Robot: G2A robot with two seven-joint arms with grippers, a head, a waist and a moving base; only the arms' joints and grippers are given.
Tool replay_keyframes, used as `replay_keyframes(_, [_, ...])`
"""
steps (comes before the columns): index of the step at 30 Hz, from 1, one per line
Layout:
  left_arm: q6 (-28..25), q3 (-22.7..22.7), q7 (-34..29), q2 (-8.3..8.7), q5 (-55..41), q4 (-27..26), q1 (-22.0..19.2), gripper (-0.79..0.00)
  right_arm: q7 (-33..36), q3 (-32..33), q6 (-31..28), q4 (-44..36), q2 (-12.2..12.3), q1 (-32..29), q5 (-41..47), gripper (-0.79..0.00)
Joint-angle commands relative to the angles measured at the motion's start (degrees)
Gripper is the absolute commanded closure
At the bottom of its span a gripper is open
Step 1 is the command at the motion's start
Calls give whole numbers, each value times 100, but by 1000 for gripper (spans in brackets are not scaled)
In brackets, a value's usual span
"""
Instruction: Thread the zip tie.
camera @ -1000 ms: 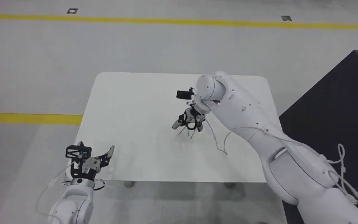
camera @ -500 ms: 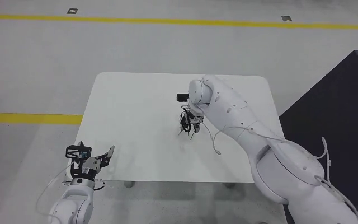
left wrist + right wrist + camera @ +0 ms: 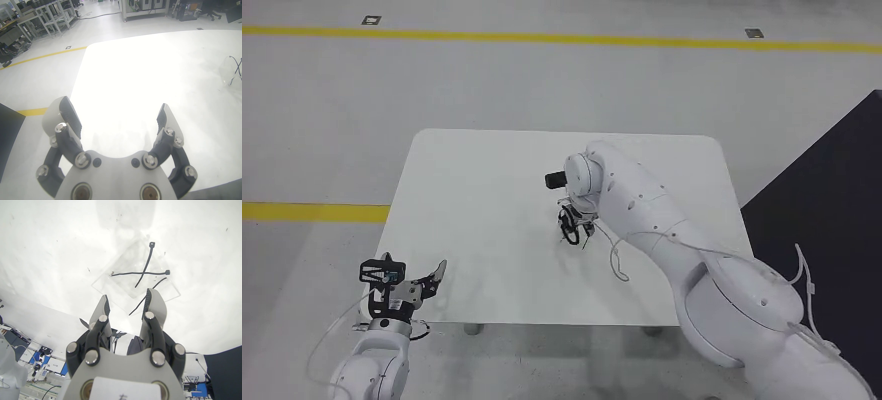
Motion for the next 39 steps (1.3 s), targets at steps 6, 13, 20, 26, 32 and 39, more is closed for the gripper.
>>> replay_keyframes(6, [0, 0, 0, 0, 0, 0, 0, -785, -93, 9, -405, 342, -134, 18, -45, -354])
replay_keyframes(13, [0, 0, 0, 0, 0, 0, 0, -785, -218, 62, -515, 654, -257, 35, -32, -354])
replay_keyframes(20, [0, 0, 0, 0, 0, 0, 0, -785, -414, 124, -435, 911, -363, 87, -45, -329])
replay_keyframes(26, [0, 0, 0, 0, 0, 0, 0, -785, -508, 135, -378, 1034, -450, 72, -122, -299])
replay_keyframes(32, [0, 0, 0, 0, 0, 0, 0, -785, -540, 189, -611, 1086, -517, 78, -108, -286])
replay_keyframes(39, [0, 0, 0, 0, 0, 0, 0, -785, -583, 340, -866, 1196, -497, 215, 11, -43])
